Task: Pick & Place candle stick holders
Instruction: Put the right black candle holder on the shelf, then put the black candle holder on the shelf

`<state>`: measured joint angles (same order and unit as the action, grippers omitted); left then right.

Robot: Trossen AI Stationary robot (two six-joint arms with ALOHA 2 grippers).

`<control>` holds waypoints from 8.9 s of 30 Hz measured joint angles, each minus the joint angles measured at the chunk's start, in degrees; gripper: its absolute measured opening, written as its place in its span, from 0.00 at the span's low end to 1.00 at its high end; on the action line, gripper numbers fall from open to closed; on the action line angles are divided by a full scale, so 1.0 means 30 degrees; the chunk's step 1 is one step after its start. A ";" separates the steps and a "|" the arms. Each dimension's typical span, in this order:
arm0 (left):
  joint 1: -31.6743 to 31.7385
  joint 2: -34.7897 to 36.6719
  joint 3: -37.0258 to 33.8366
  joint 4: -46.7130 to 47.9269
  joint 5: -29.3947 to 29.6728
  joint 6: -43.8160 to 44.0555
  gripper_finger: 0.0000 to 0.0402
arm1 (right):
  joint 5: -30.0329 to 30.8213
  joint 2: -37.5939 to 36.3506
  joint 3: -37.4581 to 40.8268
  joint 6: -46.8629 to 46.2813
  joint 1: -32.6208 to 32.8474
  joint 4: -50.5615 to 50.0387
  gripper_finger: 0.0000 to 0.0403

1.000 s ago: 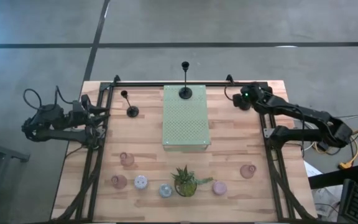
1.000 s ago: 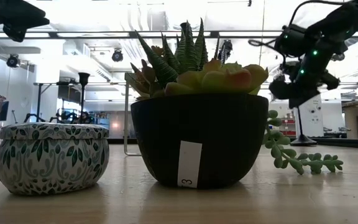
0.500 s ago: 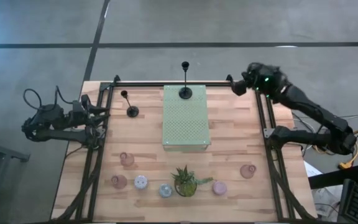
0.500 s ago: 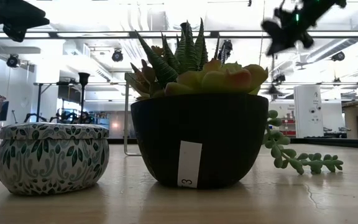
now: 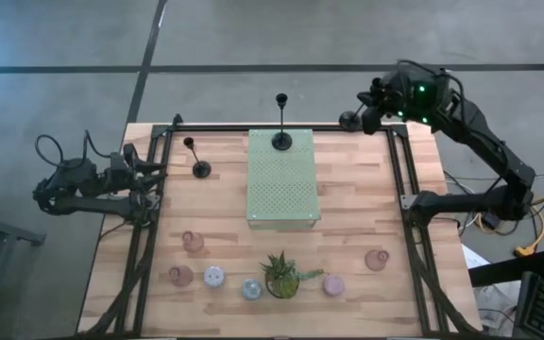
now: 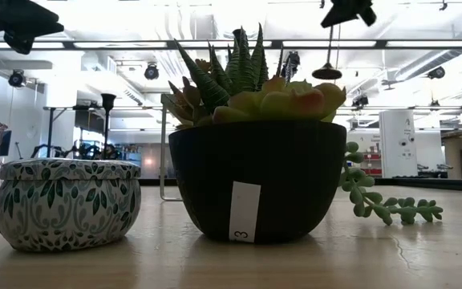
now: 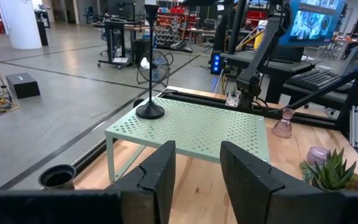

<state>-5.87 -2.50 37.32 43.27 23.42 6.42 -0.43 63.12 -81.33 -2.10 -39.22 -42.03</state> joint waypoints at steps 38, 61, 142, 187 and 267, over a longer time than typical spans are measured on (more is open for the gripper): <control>0.0000 -0.0007 0.0000 0.0007 0.0000 0.0000 0.33 | -0.2059 0.6416 -0.0930 0.1776 0.2754 0.3346 0.02; -0.0001 -0.0007 0.0000 0.0006 0.0000 -0.0006 0.33 | -0.2069 0.8282 -0.0719 0.1973 0.3373 0.3705 0.02; -0.0001 -0.0005 0.0000 0.0007 0.0000 0.0000 0.33 | -0.3056 -0.8532 1.2164 -0.3247 0.5632 0.5055 0.19; 0.0000 0.0000 0.0000 0.0007 0.0000 0.0000 0.33 | 0.1075 -2.0593 1.1040 -0.2122 0.5610 -0.7230 0.02; 0.3422 -0.9864 -0.8806 -0.9704 1.1628 0.7879 0.33 | 0.1129 -2.0637 1.1040 -0.2113 0.5610 -0.7219 0.02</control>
<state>4.40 -32.10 10.90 14.15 58.30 30.05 2.96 1.21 -48.21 -8.44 -22.39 -63.68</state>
